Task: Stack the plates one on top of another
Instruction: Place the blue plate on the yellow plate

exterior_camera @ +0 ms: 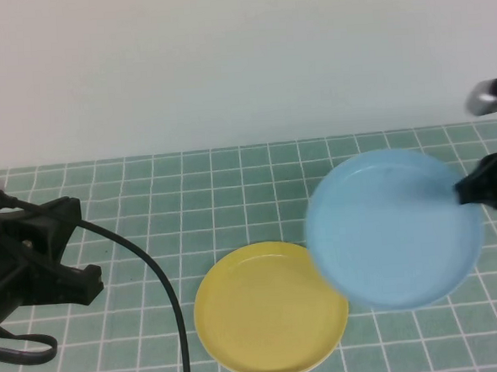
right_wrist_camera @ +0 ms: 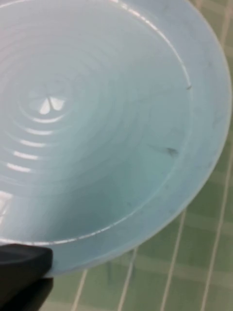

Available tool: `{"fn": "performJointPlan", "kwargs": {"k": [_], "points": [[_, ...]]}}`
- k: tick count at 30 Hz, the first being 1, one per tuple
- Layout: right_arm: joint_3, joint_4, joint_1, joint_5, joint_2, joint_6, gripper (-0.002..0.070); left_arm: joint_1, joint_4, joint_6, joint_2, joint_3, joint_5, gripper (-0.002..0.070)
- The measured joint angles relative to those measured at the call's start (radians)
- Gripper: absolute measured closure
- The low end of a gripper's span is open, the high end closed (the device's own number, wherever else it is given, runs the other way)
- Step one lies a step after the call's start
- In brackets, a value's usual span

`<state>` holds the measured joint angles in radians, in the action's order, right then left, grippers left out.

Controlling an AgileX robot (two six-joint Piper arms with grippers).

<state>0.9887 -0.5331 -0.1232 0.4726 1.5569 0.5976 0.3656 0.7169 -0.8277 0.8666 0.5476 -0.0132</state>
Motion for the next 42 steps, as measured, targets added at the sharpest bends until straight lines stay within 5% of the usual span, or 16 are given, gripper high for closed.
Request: {"fn": "performJointPlan", "kwargs": {"k": [11, 36, 42], "points": [[0.108, -0.021, -0.336, -0.022, 0.171, -0.04, 0.0663, 0.0, 0.0, -0.004, 0.0, 0.0, 0.0, 0.0676], [0.241, 0.05, -0.35, 0.013, 0.39, -0.057, 0.0661, 0.0, 0.0, -0.015, -0.001, 0.0, 0.0, 0.0676], [0.241, 0.075, -0.35, 0.009, 0.39, -0.034, 0.058, 0.0, 0.0, -0.015, -0.001, -0.001, 0.0, 0.0676]]}}
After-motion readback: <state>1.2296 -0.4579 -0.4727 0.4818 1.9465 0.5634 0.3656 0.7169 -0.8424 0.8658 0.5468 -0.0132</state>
